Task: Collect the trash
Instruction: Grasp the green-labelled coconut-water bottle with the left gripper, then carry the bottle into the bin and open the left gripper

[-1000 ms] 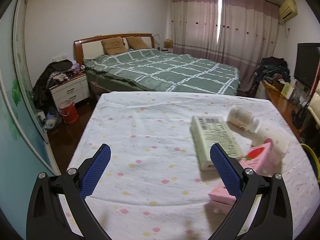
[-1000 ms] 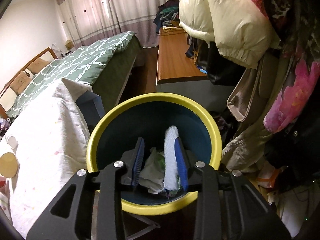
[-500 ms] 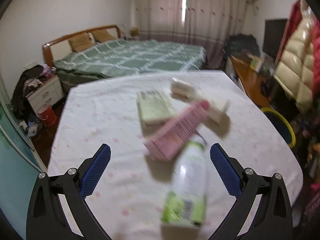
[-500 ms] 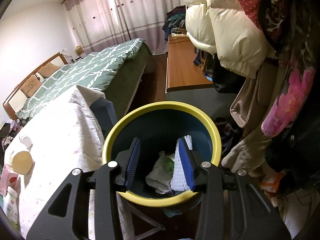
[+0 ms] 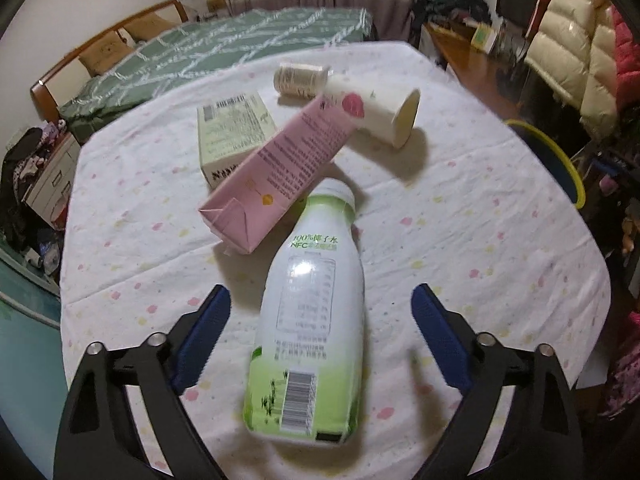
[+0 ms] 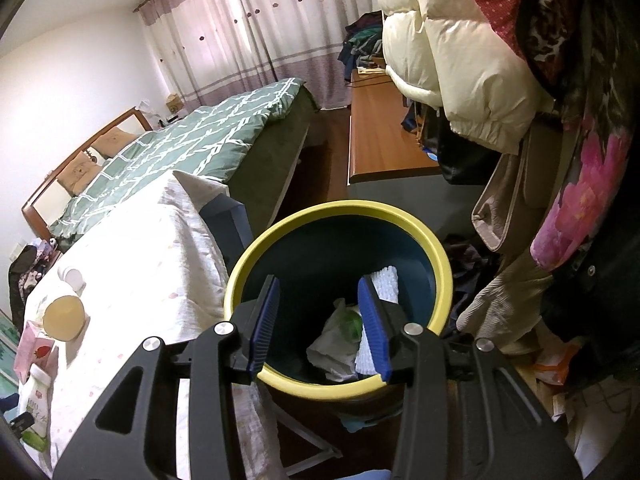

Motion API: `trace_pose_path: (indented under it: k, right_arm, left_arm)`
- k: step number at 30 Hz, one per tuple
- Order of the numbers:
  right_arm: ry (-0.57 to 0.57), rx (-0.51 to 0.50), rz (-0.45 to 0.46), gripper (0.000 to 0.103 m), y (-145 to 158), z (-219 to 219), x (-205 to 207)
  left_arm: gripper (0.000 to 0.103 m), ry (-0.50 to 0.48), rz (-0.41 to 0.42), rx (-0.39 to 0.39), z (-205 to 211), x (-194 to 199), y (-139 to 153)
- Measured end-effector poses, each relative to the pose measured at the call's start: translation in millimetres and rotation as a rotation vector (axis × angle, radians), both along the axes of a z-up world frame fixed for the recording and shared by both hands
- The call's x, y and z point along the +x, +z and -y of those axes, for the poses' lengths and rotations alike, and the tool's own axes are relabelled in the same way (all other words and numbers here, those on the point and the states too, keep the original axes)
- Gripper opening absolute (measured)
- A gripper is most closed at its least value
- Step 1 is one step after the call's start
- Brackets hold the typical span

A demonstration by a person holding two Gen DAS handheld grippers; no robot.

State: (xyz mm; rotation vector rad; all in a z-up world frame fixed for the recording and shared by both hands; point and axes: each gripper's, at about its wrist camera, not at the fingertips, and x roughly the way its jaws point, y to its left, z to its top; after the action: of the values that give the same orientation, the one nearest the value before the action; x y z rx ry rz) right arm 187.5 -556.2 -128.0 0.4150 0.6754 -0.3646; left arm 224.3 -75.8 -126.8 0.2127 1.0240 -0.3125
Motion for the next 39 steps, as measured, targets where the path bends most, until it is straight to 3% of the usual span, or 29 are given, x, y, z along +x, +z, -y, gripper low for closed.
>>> trace_pose_path:
  k: [3,11,23,39]
  right_arm:
    - [0.003,0.009,0.002,0.04,-1.7,1.0,-0.5]
    - [0.011,0.033,0.0,0.04,-7.3,4.3,0.2]
    - [0.026,0.063,0.016,0.04,-7.9,7.5,-2.4]
    - [-0.001,0.057,0.078,0.04,4.4,26.7,-27.7]
  left_arm:
    - [0.078,-0.003,-0.059,0.018,2.0,9.1,-9.3]
    - [0.051,-0.017,-0.122,0.052,4.5,16.8,-23.9]
    - [0.051,-0.097,-0.12,0.025,37.1,-3.5,-20.2]
    - [0.051,-0.316,-0.056,-0.051,161.1,2.1,9.2]
